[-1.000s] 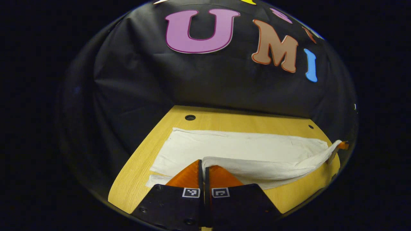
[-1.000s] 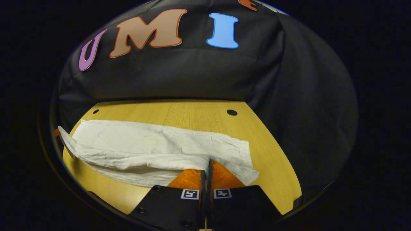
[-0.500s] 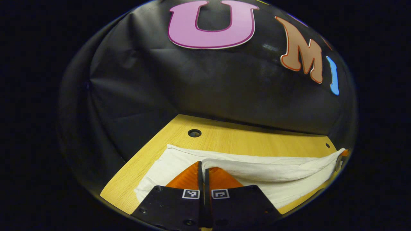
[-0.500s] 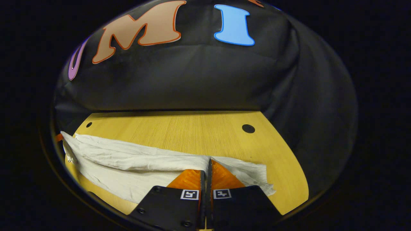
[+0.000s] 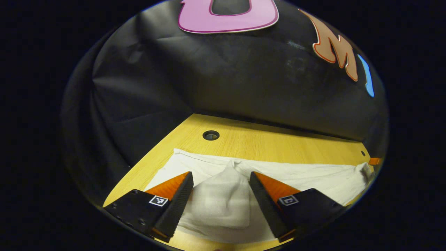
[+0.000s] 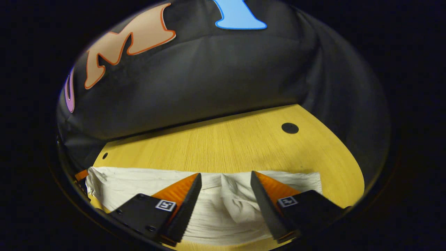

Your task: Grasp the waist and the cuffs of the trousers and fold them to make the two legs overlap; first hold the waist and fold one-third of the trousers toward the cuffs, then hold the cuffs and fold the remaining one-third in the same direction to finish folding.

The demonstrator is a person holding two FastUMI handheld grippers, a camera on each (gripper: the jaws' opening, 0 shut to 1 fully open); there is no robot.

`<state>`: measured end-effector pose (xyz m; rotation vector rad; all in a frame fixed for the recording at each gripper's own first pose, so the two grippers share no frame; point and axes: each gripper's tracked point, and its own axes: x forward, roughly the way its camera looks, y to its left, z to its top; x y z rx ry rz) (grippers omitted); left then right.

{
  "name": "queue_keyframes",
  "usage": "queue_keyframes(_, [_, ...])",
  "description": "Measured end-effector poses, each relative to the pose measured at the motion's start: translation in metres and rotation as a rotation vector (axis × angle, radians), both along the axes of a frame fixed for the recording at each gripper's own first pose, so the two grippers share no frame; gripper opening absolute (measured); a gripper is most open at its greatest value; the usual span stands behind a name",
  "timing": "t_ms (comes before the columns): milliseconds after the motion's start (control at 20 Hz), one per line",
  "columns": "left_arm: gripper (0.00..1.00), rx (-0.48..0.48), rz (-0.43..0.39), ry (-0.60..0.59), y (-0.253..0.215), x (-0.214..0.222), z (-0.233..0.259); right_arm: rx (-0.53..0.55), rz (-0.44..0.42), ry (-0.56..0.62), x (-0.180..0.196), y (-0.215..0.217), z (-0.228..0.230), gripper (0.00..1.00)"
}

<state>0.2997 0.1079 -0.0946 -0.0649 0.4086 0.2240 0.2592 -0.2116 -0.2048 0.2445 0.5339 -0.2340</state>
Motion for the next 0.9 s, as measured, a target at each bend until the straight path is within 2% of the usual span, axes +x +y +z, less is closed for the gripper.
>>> queue_keyframes(50, [0.95,-0.033,0.0,-0.031,-0.008,-0.001,0.007,-0.009,-0.004,-0.029,-0.003,-0.004,0.009,0.92])
queue_keyframes(150, [0.96,-0.069,-0.016,-0.078,-0.019,-0.006,0.023,-0.038,-0.029,-0.049,-0.015,-0.022,0.026,0.97])
queue_keyframes(300, [0.96,-0.022,-0.05,-0.098,-0.031,-0.021,0.043,-0.042,-0.087,-0.06,-0.043,-0.053,0.043,0.96])
queue_keyframes(450, [0.96,-0.021,-0.066,-0.117,-0.042,-0.045,0.061,-0.05,-0.156,-0.054,-0.082,-0.09,0.045,0.97])
queue_keyframes(650, [0.96,-0.013,-0.035,-0.125,-0.046,-0.079,0.071,-0.026,-0.252,-0.019,-0.133,-0.133,0.03,0.97])
queue_keyframes(700, [0.96,-0.013,-0.025,-0.123,-0.047,-0.087,0.071,-0.017,-0.266,-0.005,-0.142,-0.142,0.022,0.92])
queue_keyframes(750, [0.96,-0.012,-0.016,-0.12,-0.048,-0.096,0.071,-0.015,-0.278,0.011,-0.152,-0.15,0.013,0.92])
queue_keyframes(800, [0.96,-0.011,-0.006,-0.118,-0.049,-0.103,0.072,-0.014,-0.288,0.029,-0.159,-0.155,0.005,0.97])
queue_keyframes(850, [0.96,-0.009,0.003,-0.117,-0.051,-0.109,0.071,-0.009,-0.292,0.044,-0.165,-0.159,-0.003,0.92])
queue_keyframes(900, [0.95,-0.006,0.012,-0.115,-0.053,-0.115,0.073,0.002,-0.295,0.062,-0.17,-0.161,-0.011,0.92])
